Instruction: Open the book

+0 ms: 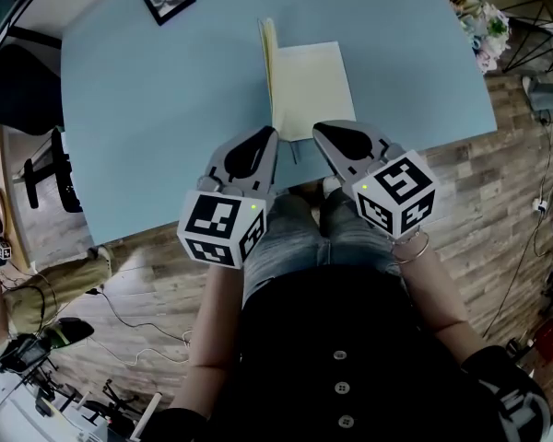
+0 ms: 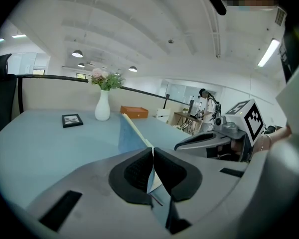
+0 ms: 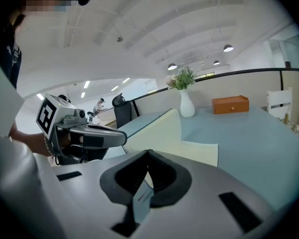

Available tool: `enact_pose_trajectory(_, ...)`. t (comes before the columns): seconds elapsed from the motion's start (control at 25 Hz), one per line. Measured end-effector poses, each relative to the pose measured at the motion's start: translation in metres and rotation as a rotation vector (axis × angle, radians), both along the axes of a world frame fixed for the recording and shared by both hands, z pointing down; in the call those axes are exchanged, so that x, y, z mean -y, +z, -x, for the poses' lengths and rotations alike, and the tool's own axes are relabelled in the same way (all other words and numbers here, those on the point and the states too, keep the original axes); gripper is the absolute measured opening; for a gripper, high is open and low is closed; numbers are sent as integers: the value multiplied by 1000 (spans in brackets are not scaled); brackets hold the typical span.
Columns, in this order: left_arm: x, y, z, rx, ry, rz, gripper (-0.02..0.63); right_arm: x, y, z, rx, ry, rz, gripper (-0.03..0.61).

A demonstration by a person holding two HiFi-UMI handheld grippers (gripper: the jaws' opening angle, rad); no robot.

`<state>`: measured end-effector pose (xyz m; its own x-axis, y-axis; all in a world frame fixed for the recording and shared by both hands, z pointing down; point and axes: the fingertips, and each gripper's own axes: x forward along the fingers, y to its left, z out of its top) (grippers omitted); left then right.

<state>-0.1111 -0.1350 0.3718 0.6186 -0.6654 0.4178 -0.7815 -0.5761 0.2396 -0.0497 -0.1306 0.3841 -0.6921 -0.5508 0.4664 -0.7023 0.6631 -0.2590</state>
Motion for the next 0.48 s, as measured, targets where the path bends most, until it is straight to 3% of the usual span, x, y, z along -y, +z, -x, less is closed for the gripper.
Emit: enact_pose_trajectory(0.48,-1,10,32,-15,19,20,20,10,7,35,-26,-22,19,2)
